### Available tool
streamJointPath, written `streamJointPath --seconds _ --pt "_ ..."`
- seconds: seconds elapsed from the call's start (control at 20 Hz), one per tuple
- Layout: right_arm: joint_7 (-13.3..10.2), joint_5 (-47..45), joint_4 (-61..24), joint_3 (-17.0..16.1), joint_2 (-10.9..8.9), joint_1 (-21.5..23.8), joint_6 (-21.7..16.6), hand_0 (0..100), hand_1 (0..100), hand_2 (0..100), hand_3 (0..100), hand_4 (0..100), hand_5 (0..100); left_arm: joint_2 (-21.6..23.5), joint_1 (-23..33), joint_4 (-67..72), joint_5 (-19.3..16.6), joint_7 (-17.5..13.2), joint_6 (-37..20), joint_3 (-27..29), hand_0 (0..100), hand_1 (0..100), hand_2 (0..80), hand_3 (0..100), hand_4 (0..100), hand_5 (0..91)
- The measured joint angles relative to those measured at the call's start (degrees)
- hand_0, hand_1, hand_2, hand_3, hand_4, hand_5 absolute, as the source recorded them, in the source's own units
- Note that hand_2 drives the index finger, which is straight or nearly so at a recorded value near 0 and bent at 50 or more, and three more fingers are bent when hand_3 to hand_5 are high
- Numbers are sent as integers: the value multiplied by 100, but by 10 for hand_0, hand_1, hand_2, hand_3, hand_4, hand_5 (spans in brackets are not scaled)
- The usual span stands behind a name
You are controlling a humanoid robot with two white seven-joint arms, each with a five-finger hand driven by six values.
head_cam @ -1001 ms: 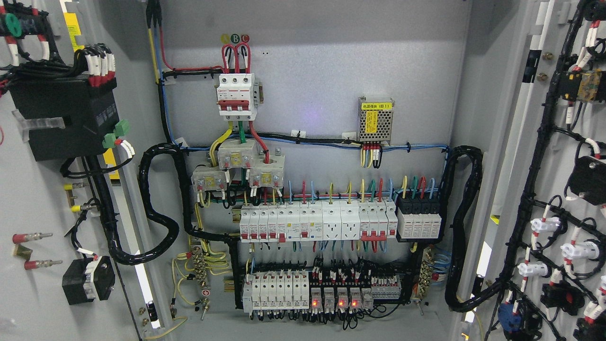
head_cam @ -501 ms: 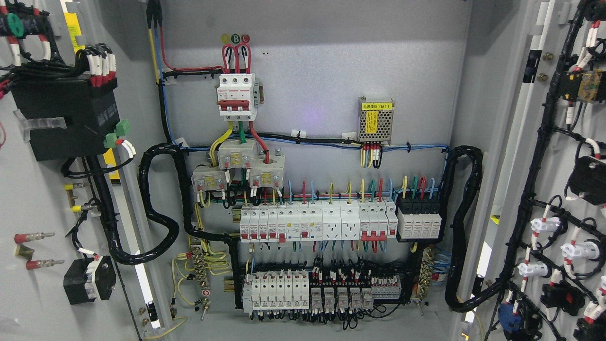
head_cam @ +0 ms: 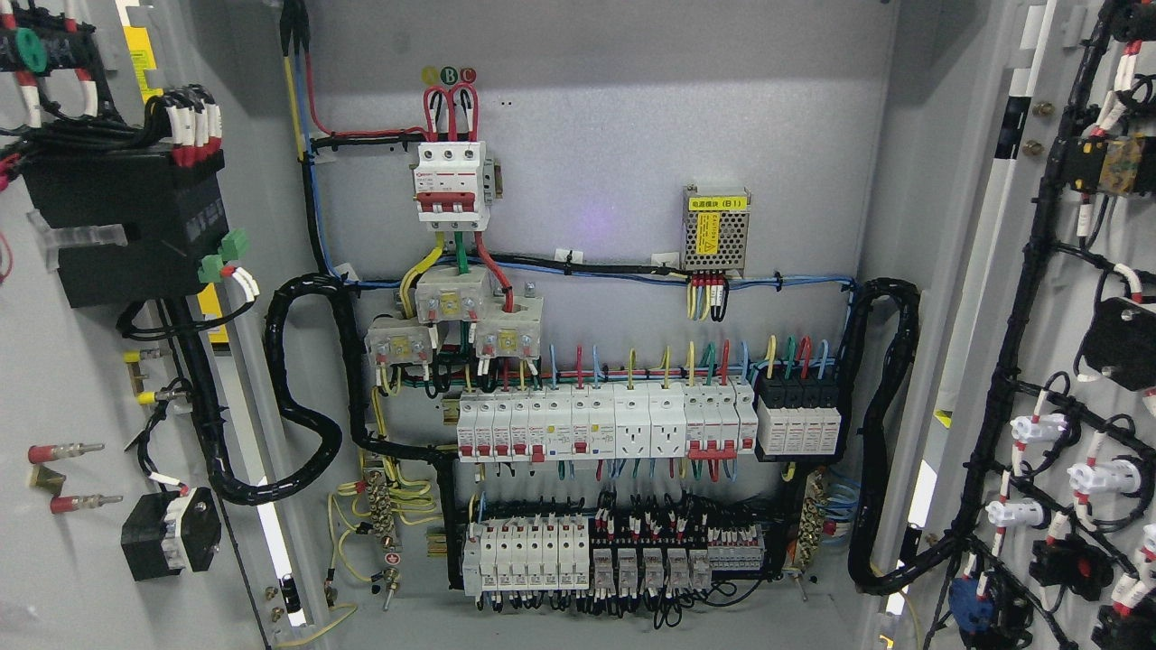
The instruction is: Open door with both hands
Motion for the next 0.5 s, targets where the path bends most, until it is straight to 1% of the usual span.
streamJointPath --seconds 0.1,0.2,0.4,0.5 --pt "-25 16 -140 -329 -102 466 -428 244 0 0 0 0 0 46 244 -639 -76 -162 -13 140 0 0 0 0 0 0" --pt "-37 19 -255 -670 -215 951 -852 244 0 0 0 0 0 84 480 -1274 -231 -275 -21 260 0 0 0 0 0 0" --pt "-54 12 -442 -1302 -378 1756 -1815 243 0 0 0 0 0 142 856 -2601 -489 -357 -6 509 0 0 0 0 0 0" --pt "-58 6 -547 -1582 -438 2095 -2155 243 0 0 0 0 0 183 1054 -3284 -568 -374 20 616 0 0 0 0 0 0"
